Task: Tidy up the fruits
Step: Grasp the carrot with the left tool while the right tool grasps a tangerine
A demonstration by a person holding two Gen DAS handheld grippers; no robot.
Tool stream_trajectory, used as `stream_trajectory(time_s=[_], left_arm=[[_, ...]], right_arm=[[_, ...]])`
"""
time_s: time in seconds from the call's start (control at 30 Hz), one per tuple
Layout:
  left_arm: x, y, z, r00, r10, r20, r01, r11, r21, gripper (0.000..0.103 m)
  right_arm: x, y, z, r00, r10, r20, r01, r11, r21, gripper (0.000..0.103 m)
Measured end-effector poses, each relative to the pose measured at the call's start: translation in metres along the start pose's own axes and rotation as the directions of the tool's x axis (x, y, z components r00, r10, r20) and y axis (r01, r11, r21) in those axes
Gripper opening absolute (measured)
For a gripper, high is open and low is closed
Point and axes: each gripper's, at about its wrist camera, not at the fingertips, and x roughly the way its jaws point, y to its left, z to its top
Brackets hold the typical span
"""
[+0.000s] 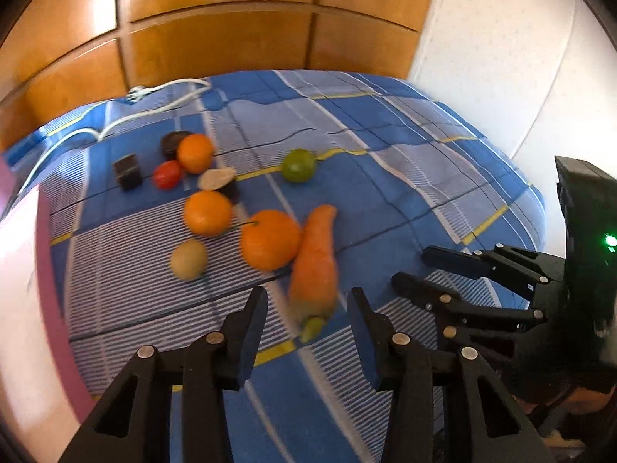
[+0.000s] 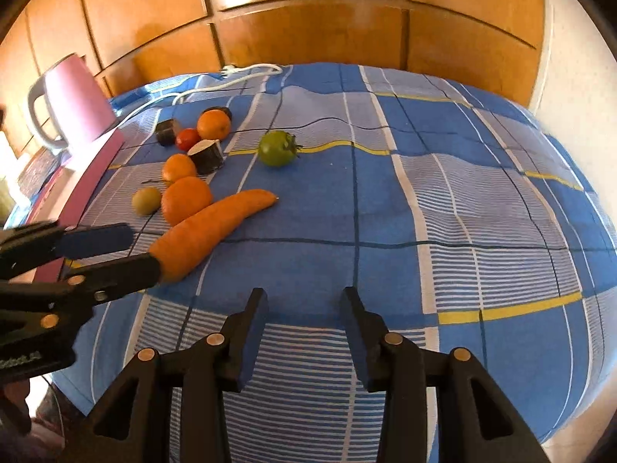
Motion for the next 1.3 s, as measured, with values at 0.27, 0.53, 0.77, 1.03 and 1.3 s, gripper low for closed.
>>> stream_trajectory(time_s=[0.27,0.53,0.77,1.03,1.3], left_arm=[[0.031,-0.006,0.008,0.999,0.032,-0.033,-0.031,0.999,0.025,0.030],[0.004,0.010,-0.026,1.000,-0.010,-0.001,0.010,1.000,0.023,0.029],[-0.015,0.022,-0.053,0.999,-0.006,0.035,0.004,0.998,0.055,0.030],[-0.017,0.025,-0.056,0.999,-0.003,0.045,0.001,0.999,0.051,0.029],[-0.017,0.027,-0.058,0.999,-0.004,0.048,0.002,0.999,0.038,0.030]], right_arm=[[-0.002,0.002,-0.003,1.000,-0.013,0.024,0.013,1.000,-0.001,0.041],[-0.002,0.003,-0.001,0.999,-0.033,0.010,0.033,0.999,0.008,0.040],[0.001,0.012,0.010,1.000,0.004,-0.004,-0.004,1.000,0.011,0.036],[-0.002,0.040,0.049,0.981,0.193,0.011,-0.193,0.981,0.019,0.036],[0.037,0.089,0.064,0.986,0.144,-0.086,-0.154,0.980,-0.123,0.040]])
